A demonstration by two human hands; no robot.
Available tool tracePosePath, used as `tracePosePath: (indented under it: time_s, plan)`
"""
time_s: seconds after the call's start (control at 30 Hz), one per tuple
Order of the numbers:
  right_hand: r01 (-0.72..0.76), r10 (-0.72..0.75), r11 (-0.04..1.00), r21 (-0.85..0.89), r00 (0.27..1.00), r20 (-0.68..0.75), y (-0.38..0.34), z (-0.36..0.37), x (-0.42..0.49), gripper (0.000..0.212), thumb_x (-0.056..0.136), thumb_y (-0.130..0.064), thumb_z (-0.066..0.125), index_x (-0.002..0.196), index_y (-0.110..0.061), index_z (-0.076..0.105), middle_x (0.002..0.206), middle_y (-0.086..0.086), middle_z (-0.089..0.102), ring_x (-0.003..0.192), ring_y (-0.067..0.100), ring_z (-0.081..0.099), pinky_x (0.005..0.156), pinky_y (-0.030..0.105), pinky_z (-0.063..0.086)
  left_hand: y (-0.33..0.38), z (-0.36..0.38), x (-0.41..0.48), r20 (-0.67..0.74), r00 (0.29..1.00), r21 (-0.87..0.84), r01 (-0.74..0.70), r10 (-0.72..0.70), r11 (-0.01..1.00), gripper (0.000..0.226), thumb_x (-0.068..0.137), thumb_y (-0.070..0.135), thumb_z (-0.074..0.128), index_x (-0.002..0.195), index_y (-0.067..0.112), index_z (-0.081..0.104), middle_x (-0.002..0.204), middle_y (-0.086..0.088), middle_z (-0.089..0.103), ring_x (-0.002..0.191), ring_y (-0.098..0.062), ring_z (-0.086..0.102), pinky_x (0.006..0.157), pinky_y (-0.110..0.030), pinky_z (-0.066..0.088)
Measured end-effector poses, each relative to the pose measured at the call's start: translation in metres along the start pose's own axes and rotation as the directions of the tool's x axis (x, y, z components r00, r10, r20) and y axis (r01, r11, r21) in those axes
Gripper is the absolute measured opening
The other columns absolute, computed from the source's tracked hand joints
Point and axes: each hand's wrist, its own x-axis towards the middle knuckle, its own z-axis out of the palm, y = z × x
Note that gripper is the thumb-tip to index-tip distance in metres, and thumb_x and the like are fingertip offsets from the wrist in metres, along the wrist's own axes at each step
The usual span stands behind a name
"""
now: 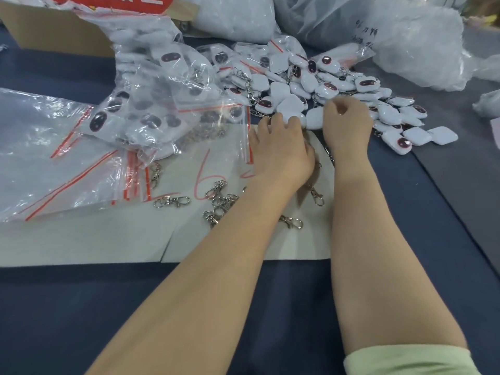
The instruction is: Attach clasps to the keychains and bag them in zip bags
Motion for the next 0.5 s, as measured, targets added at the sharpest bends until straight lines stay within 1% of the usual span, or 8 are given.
tracePosePath:
  time_s: [0.07, 0.1, 0.17, 0.23, 0.3, 0.33, 0.4, 0.5]
  plan:
    - [-0.016, 0.0, 0.996, -0.087, 0.984, -0.176, 0.003, -0.002, 0.005, 0.035, 0.094, -0.024, 0.045, 0.124, -0.018, 0.061, 0.131, 0.002, 0.057, 0.127, 0.022, 0.046, 0.1, 0.028, 0.035, 0.0, -0.002, 0.001, 0.006, 1.0, -0.006, 0.002, -0.002, 1.0, 0.04, 0.093, 0.03, 0.045, 0.13, 0.013, 0.044, 0.146, -0.01, 0.031, 0.138, -0.032, 0.022, 0.114, -0.047, 0.017]
    - [-0.102, 0.056, 0.977, -0.187, 0.971, -0.234, 0.008, -0.005, 0.008, 0.04, 0.093, -0.025, 0.046, 0.131, -0.021, 0.055, 0.144, 0.004, 0.046, 0.136, 0.026, 0.035, 0.109, 0.037, 0.03, 0.0, -0.002, 0.002, 0.01, 1.0, -0.008, 0.001, -0.001, 1.0, 0.041, 0.093, 0.03, 0.045, 0.13, 0.013, 0.044, 0.147, -0.01, 0.031, 0.138, -0.032, 0.022, 0.114, -0.047, 0.017]
    - [-0.311, 0.256, 0.915, -0.257, 0.94, -0.225, 0.016, -0.01, 0.011, 0.049, 0.093, -0.028, 0.047, 0.141, -0.023, 0.042, 0.159, 0.01, 0.015, 0.146, 0.035, 0.008, 0.118, 0.049, 0.011, -0.001, -0.003, 0.002, 0.021, 1.0, -0.009, -0.003, 0.003, 1.0, 0.043, 0.093, 0.031, 0.045, 0.132, 0.012, 0.043, 0.148, -0.011, 0.029, 0.139, -0.033, 0.021, 0.114, -0.048, 0.017]
    - [-0.375, 0.346, 0.879, -0.293, 0.927, -0.148, 0.022, -0.009, 0.011, 0.051, 0.095, -0.032, 0.045, 0.144, -0.02, 0.038, 0.16, 0.014, 0.008, 0.147, 0.037, 0.0, 0.118, 0.051, 0.001, -0.002, -0.003, 0.003, 0.038, 0.999, 0.0, -0.005, 0.005, 1.0, 0.044, 0.094, 0.031, 0.044, 0.133, 0.012, 0.041, 0.148, -0.011, 0.028, 0.139, -0.033, 0.02, 0.114, -0.049, 0.018]
    - [-0.243, 0.233, 0.899, -0.365, 0.97, -0.071, 0.024, -0.005, 0.011, 0.048, 0.096, -0.038, 0.041, 0.139, -0.018, 0.047, 0.153, 0.012, 0.032, 0.145, 0.035, 0.015, 0.119, 0.048, 0.008, -0.001, -0.003, 0.003, 0.046, 0.999, 0.005, -0.007, 0.007, 1.0, 0.042, 0.095, 0.033, 0.043, 0.132, 0.012, 0.042, 0.147, -0.011, 0.03, 0.138, -0.033, 0.021, 0.114, -0.049, 0.018]
    - [-0.139, 0.137, 0.936, -0.324, 0.99, -0.029, 0.023, -0.002, 0.011, 0.046, 0.096, -0.039, 0.041, 0.135, -0.017, 0.053, 0.145, 0.01, 0.046, 0.14, 0.031, 0.028, 0.117, 0.042, 0.018, 0.0, -0.003, 0.003, 0.049, 0.999, -0.001, -0.007, 0.007, 1.0, 0.041, 0.096, 0.033, 0.042, 0.131, 0.013, 0.042, 0.146, -0.011, 0.03, 0.138, -0.033, 0.021, 0.114, -0.049, 0.018]
    - [-0.014, 0.019, 0.997, -0.08, 0.998, 0.061, 0.015, 0.003, 0.01, 0.039, 0.097, -0.034, 0.044, 0.128, -0.015, 0.059, 0.126, 0.002, 0.062, 0.119, 0.016, 0.051, 0.099, 0.026, 0.036, 0.002, -0.003, 0.005, 0.056, 0.998, -0.013, -0.011, 0.012, 1.0, 0.041, 0.095, 0.033, 0.043, 0.131, 0.013, 0.042, 0.144, -0.011, 0.032, 0.136, -0.033, 0.024, 0.113, -0.047, 0.02]
    - [-0.016, -0.033, 0.95, 0.313, 0.988, 0.151, 0.003, 0.004, 0.006, 0.027, 0.096, -0.023, 0.047, 0.114, -0.013, 0.064, 0.099, -0.003, 0.072, 0.089, 0.002, 0.061, 0.083, 0.017, 0.045, 0.001, -0.006, 0.006, 0.045, 0.999, -0.041, -0.019, 0.021, 0.999, 0.04, 0.094, 0.03, 0.044, 0.13, 0.012, 0.043, 0.135, -0.011, 0.038, 0.127, -0.033, 0.036, 0.106, -0.042, 0.029]
